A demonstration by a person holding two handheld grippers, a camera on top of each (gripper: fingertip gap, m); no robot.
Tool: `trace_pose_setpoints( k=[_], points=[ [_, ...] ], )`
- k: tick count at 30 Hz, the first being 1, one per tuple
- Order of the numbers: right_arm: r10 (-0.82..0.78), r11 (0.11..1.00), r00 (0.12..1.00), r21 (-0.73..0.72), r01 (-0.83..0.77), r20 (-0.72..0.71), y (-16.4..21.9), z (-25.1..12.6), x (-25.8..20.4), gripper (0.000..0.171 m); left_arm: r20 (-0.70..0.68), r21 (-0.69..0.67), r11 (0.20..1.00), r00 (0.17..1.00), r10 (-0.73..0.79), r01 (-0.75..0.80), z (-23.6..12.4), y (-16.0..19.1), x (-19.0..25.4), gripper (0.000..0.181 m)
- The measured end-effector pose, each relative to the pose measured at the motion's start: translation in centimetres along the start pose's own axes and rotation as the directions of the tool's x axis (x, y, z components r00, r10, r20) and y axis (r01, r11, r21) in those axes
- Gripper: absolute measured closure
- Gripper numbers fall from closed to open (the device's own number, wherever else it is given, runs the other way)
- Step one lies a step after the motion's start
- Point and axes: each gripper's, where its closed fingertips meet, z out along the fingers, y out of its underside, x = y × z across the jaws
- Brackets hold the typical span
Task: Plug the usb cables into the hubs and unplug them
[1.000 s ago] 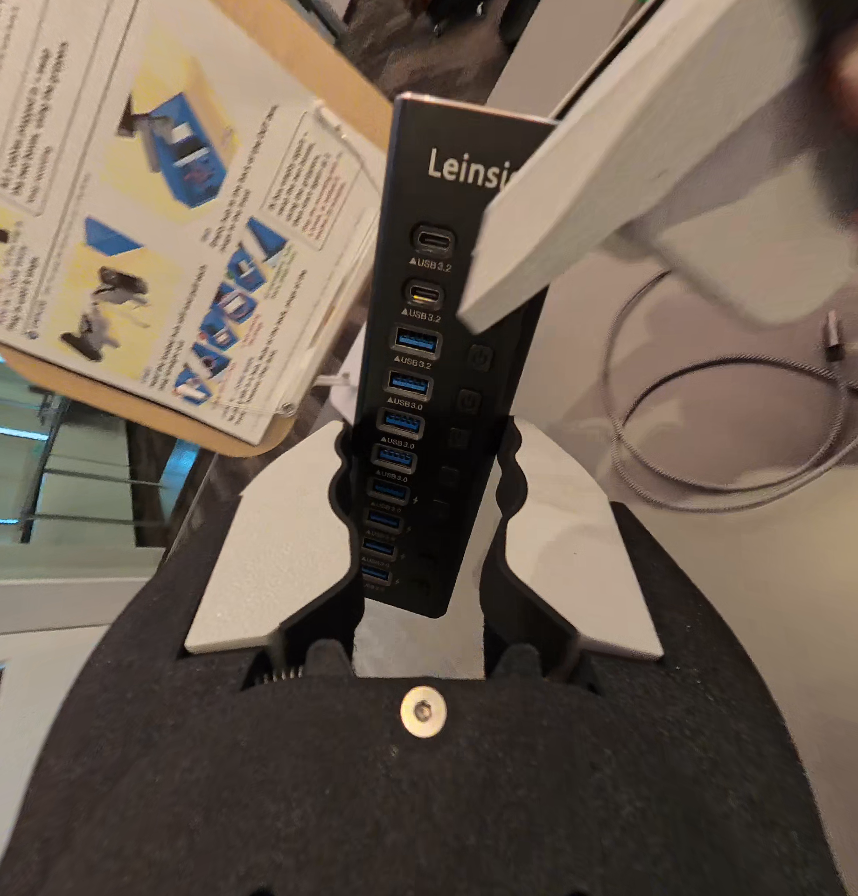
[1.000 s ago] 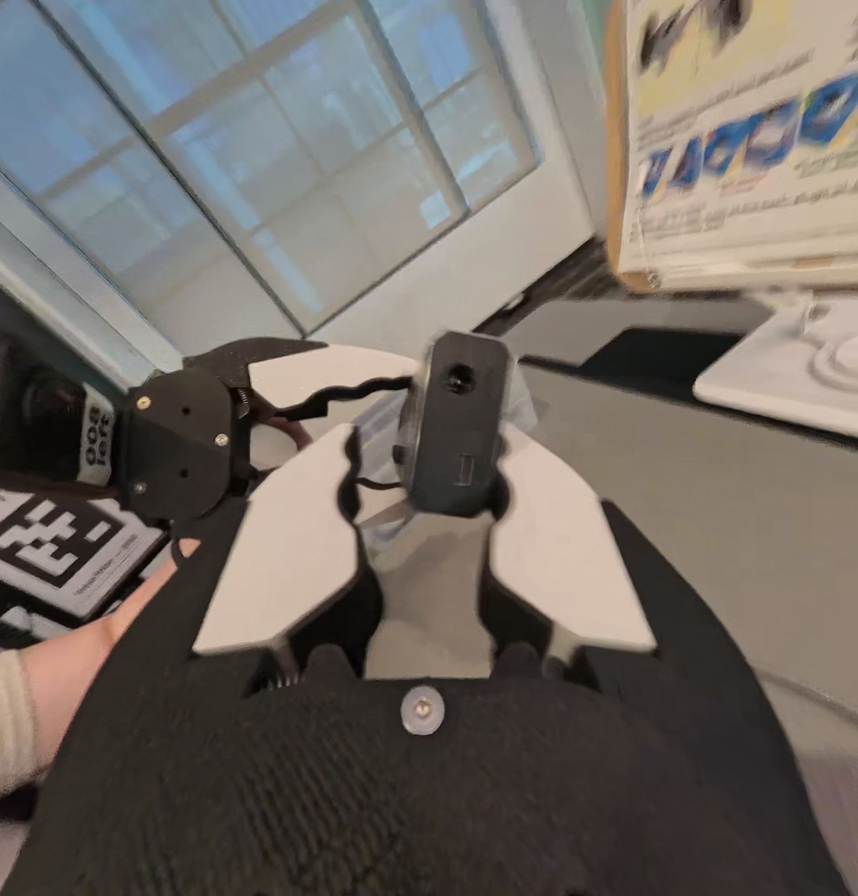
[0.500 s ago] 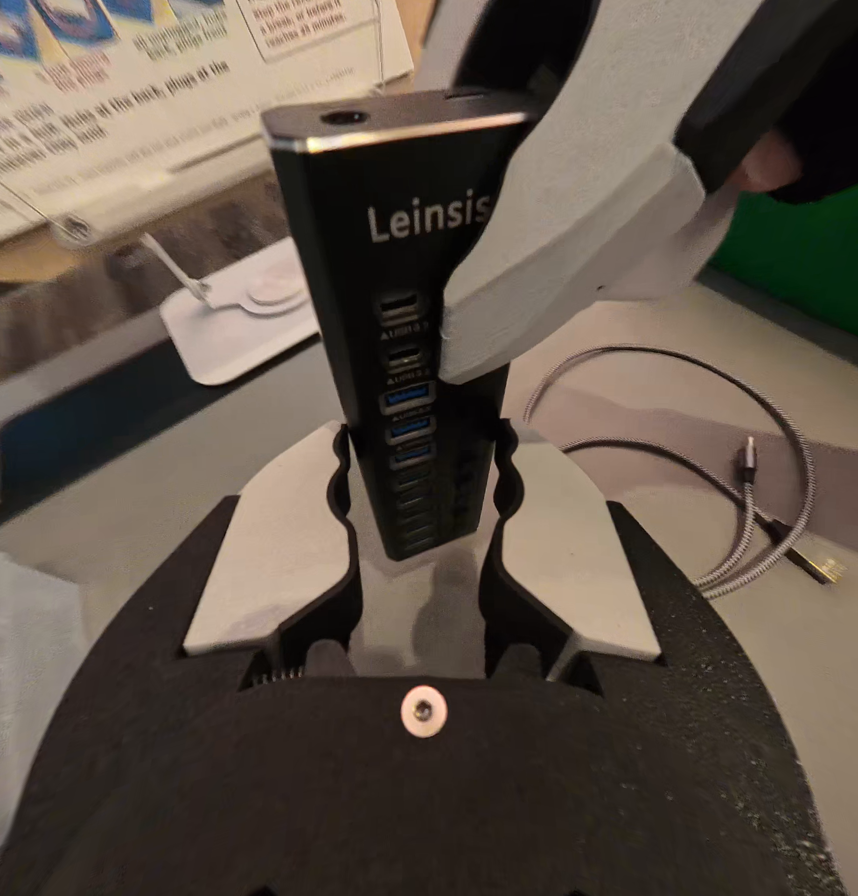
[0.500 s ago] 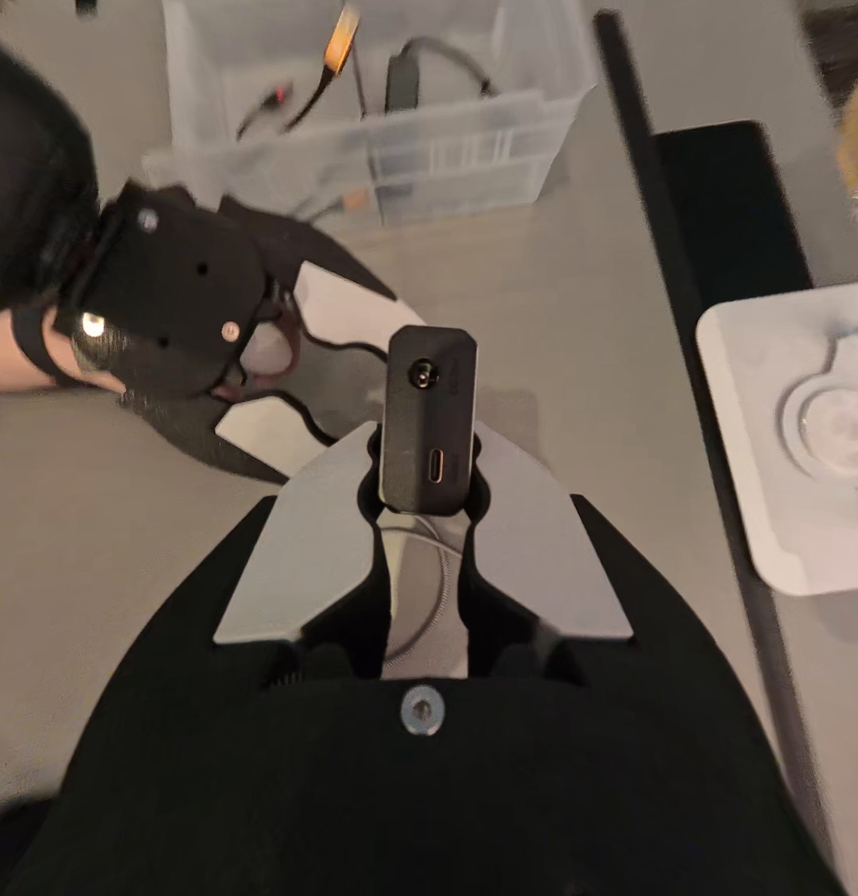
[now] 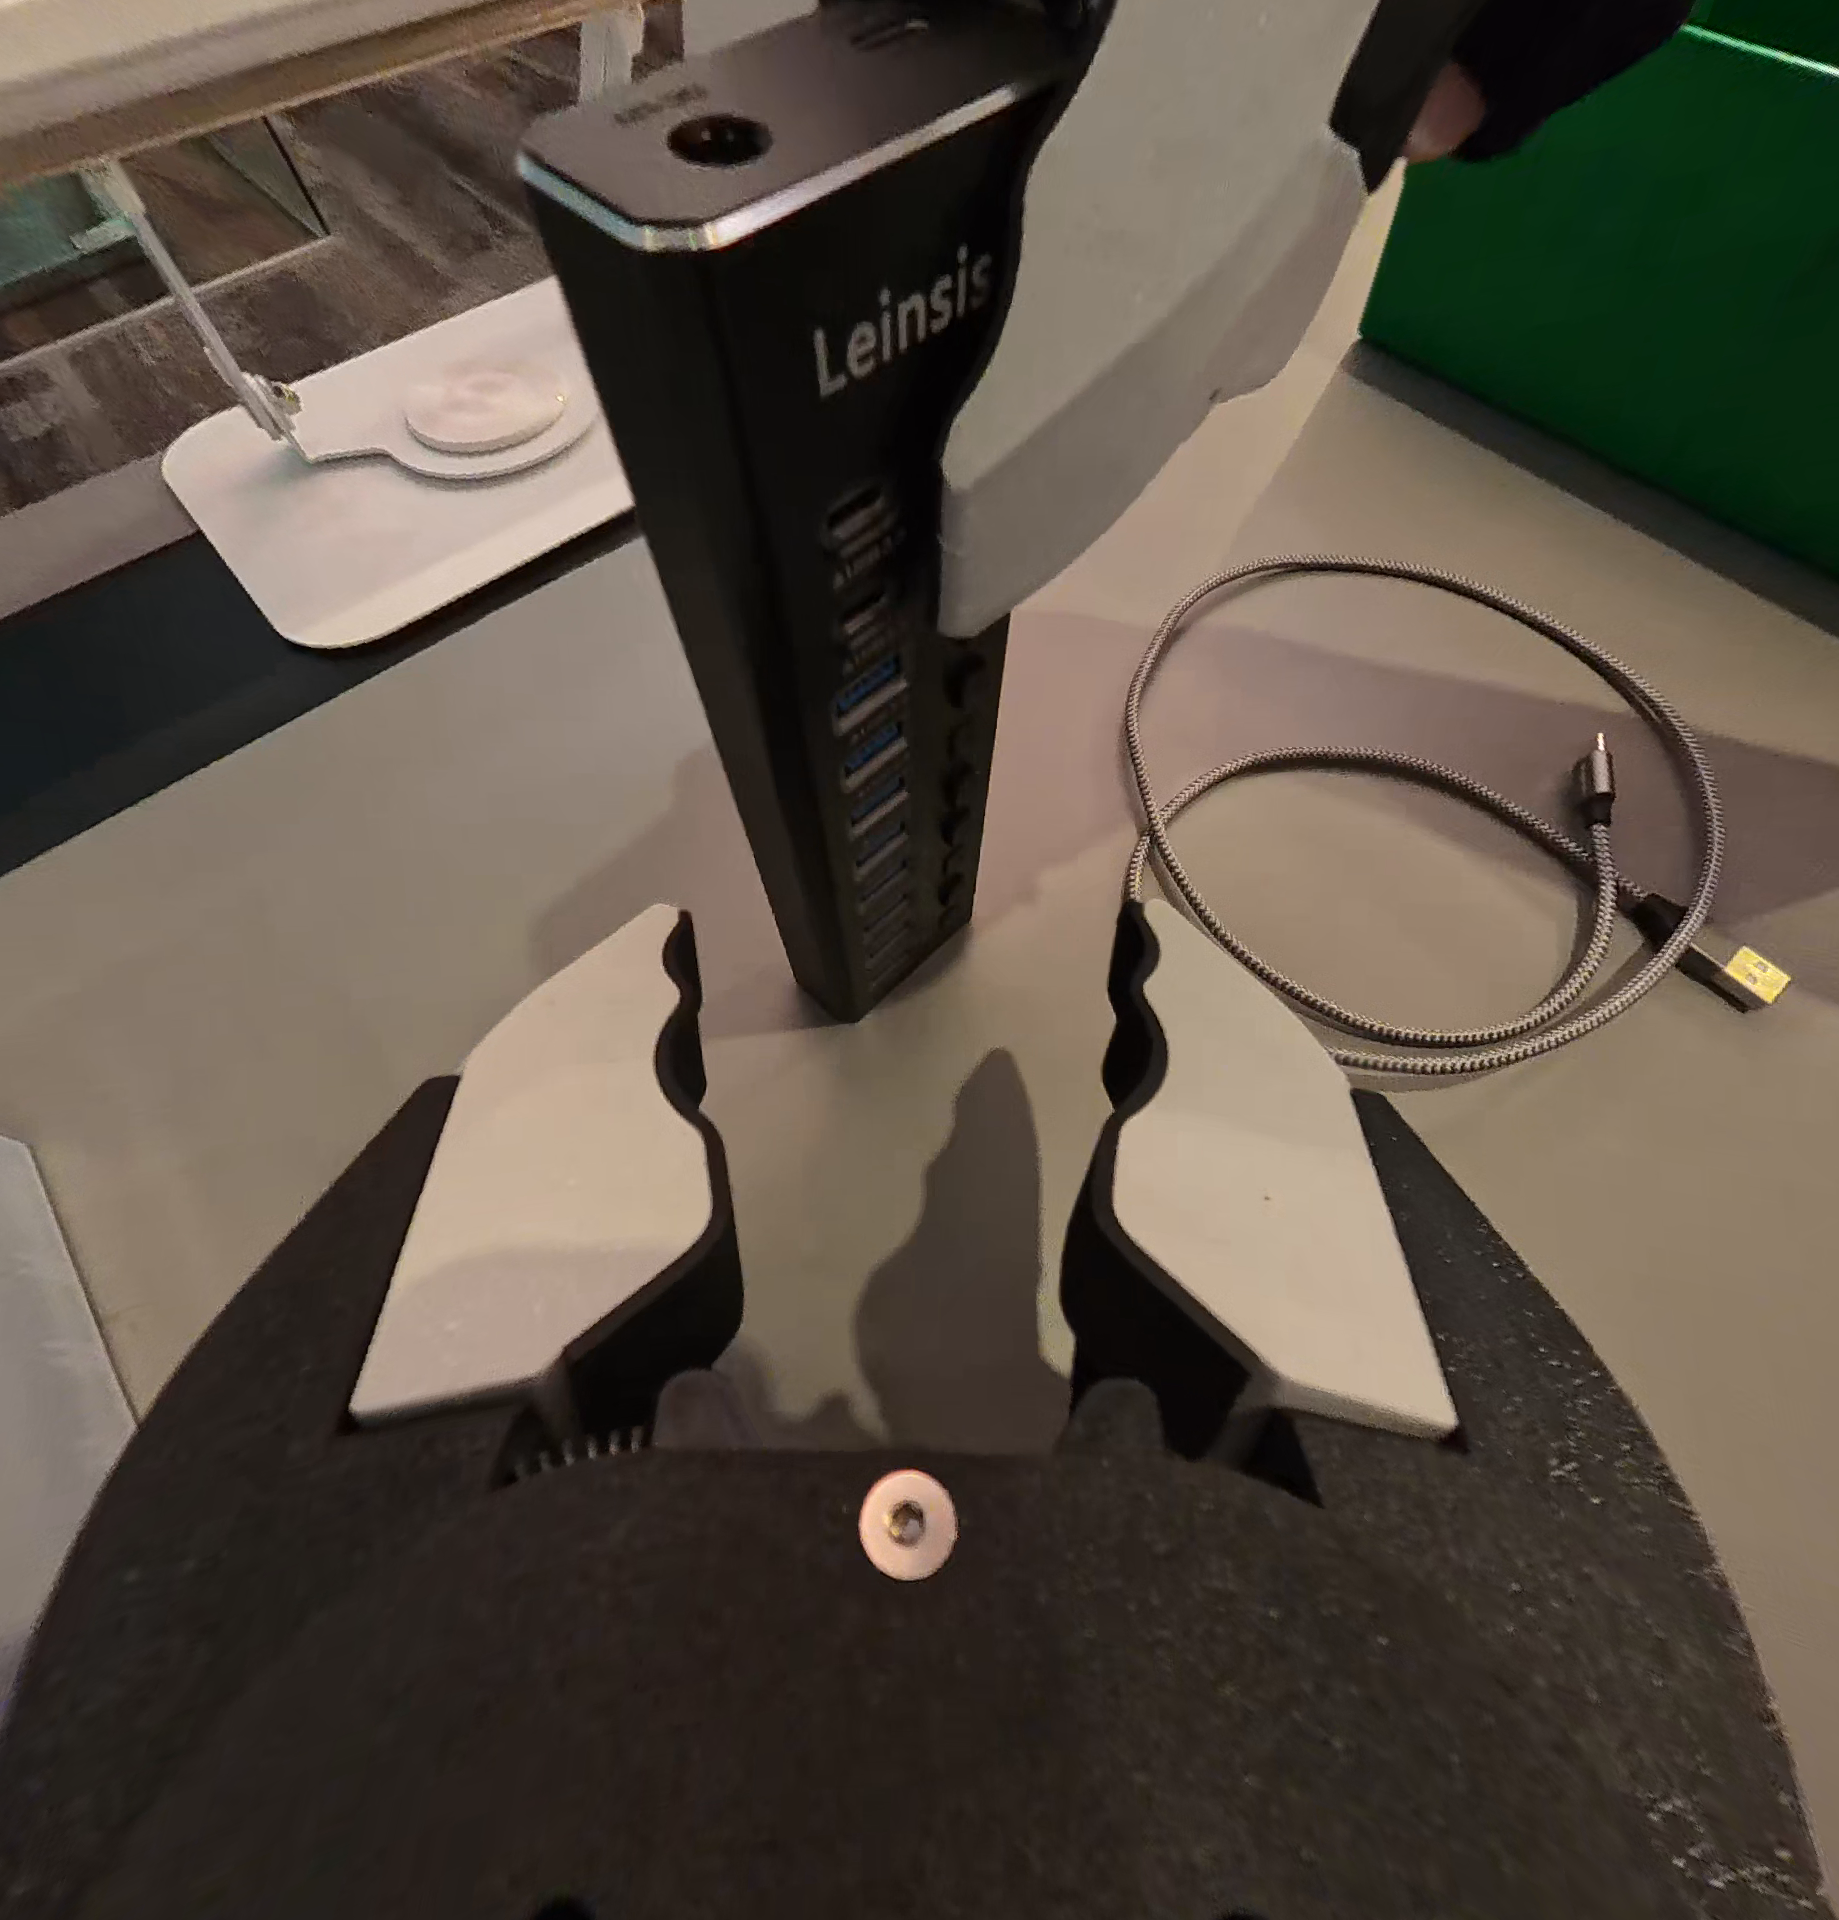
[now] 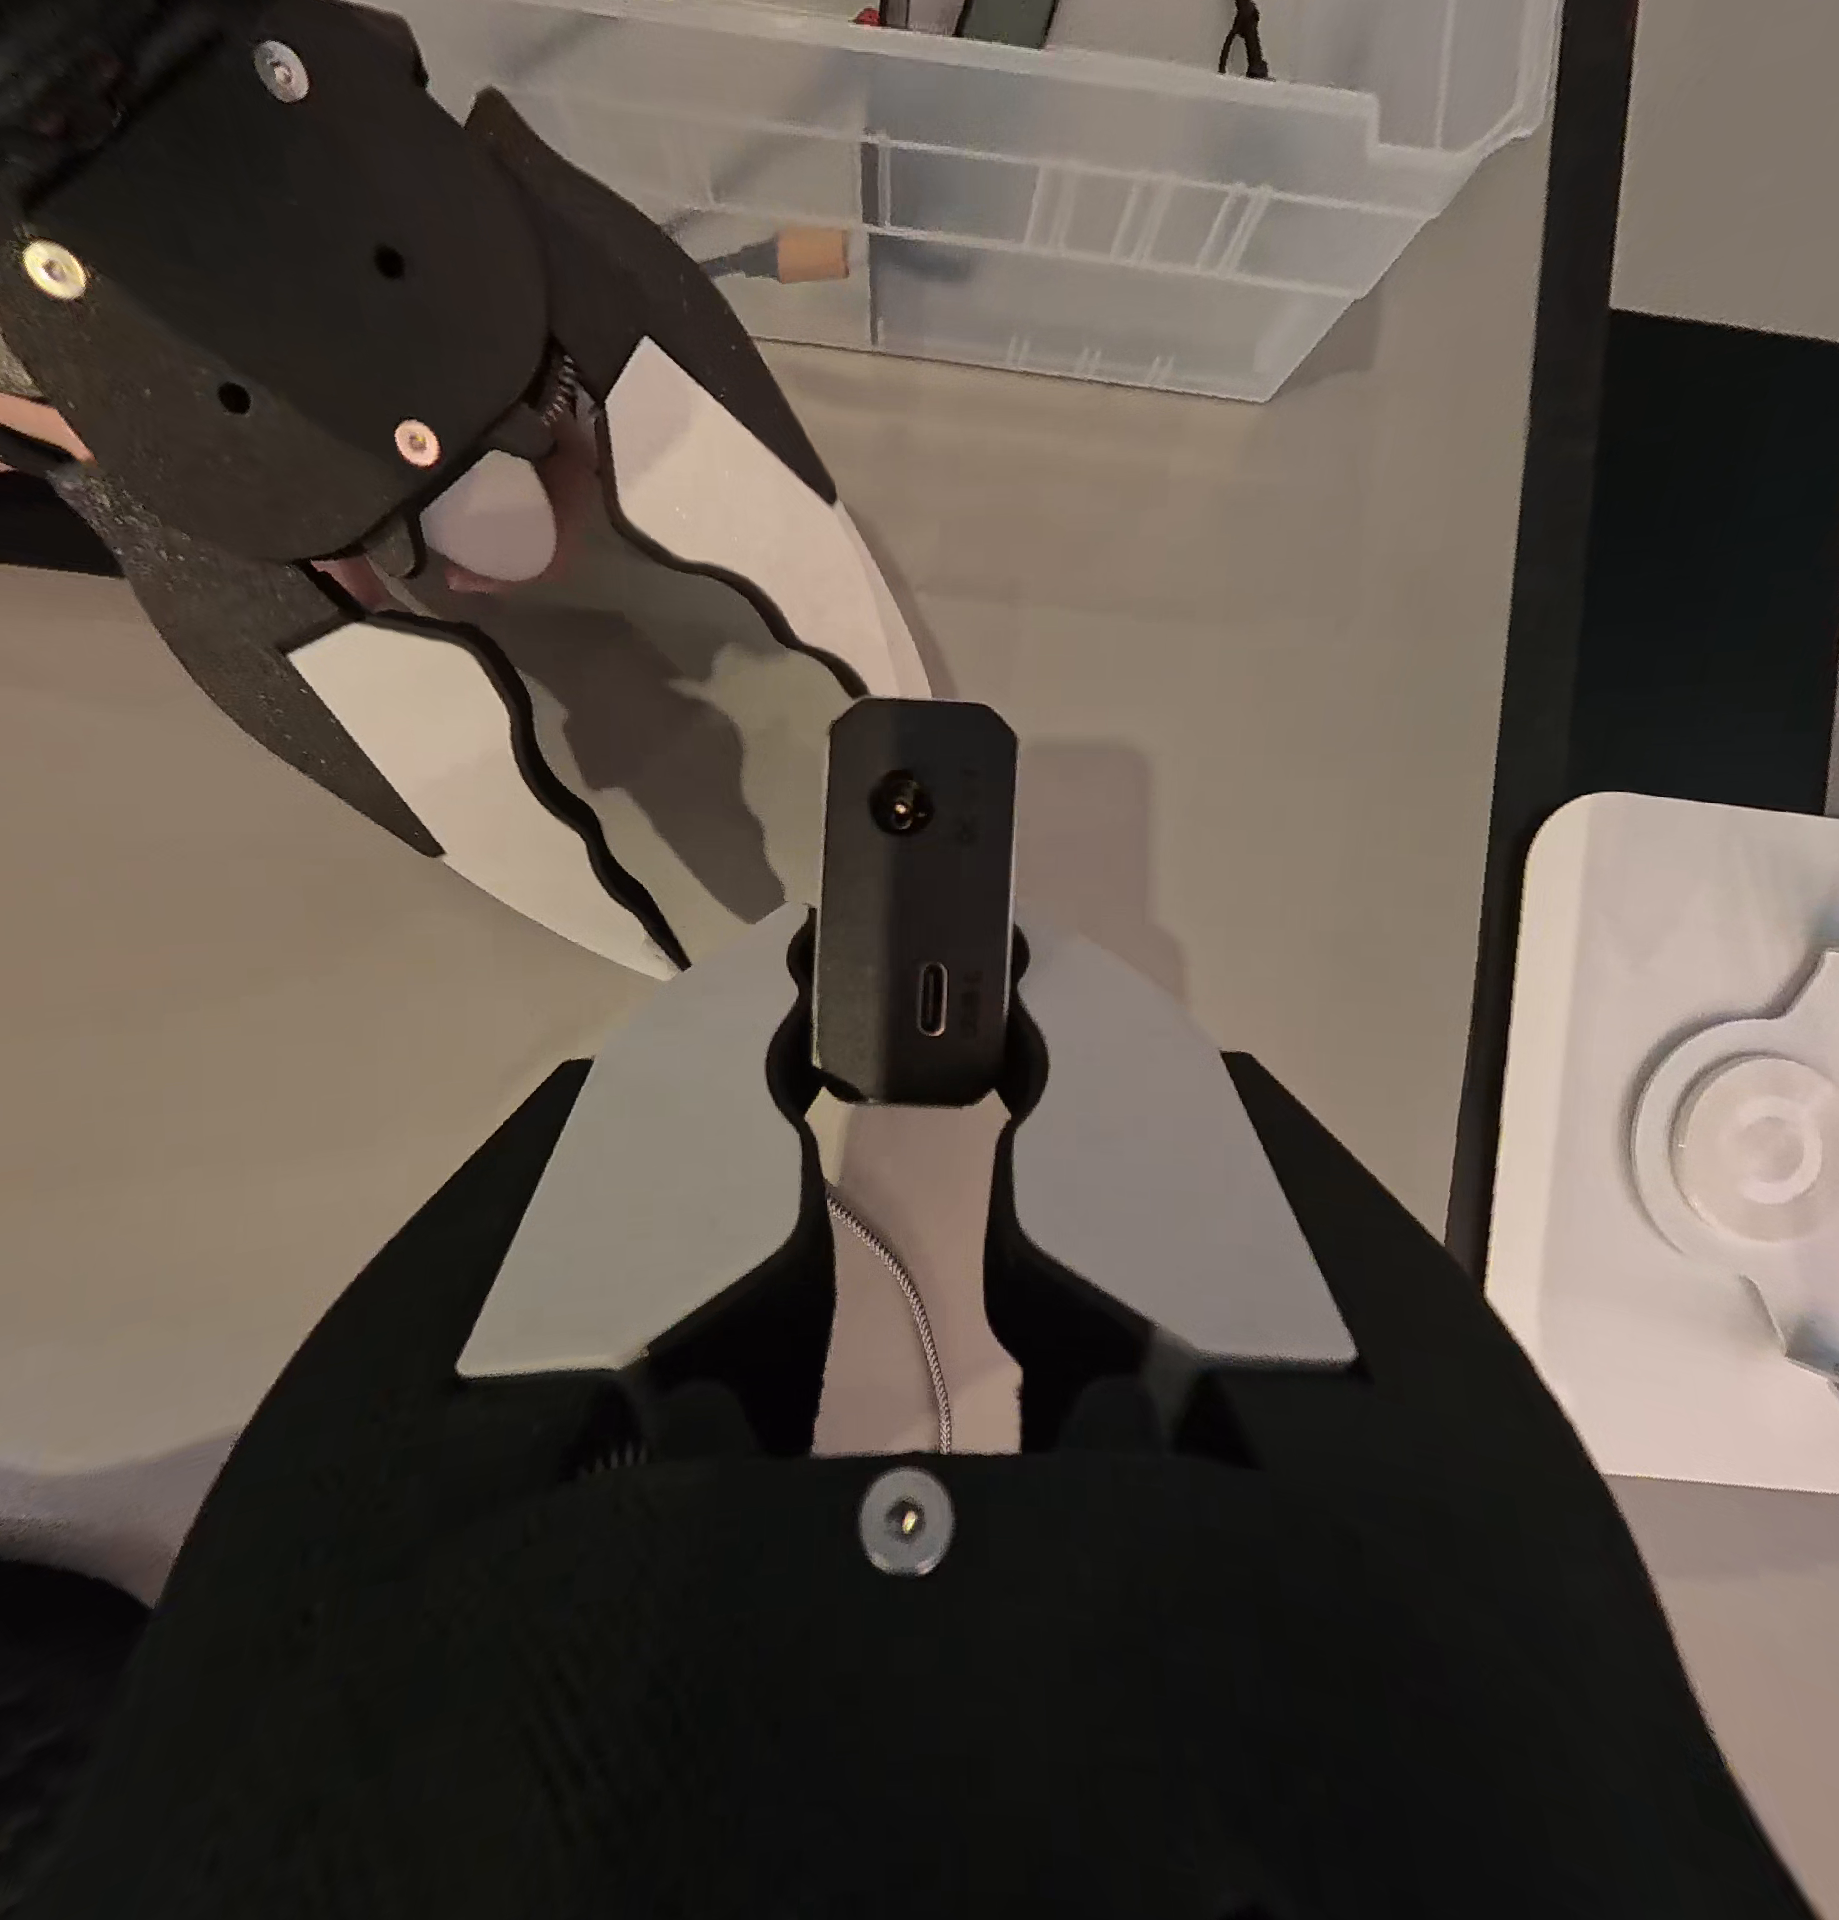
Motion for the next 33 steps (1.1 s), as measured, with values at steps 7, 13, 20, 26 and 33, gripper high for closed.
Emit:
trace_pose_setpoints(
  k=[7,13,20,26,33],
  points=[
    [-0.004,0.998,1.000,-0.062,0.002,-0.025,1.3,0.7,0.6,0.137,-0.036,0.029,0.998,0.998,-0.058,0.059,-0.4,-0.6,0.2,0.104],
    [0.045,0.999,0.998,-0.014,-0.046,-0.047,0.6,0.6,0.6,0.117,-0.003,0.061,0.997,0.998,-0.055,0.055,-0.9,-1.2,-0.1,0.099],
    [0.144,0.943,0.933,0.333,-0.027,-0.331,0.8,-9.9,-1.0,0.100,0.172,0.254,0.937,0.965,0.200,-0.240,-4.2,-5.6,2.0,0.114],
    [0.384,0.868,0.685,0.495,-0.040,-0.619,10.3,-22.2,-5.7,0.108,-0.212,0.036,0.971,0.948,0.237,-0.235,0.2,-3.8,14.4,0.129],
    [0.439,0.879,0.509,0.471,-0.072,-0.741,15.3,-28.3,-9.0,0.108,-0.355,-0.363,0.881,0.919,0.169,-0.302,8.7,0.9,19.6,0.144]
  ],
)
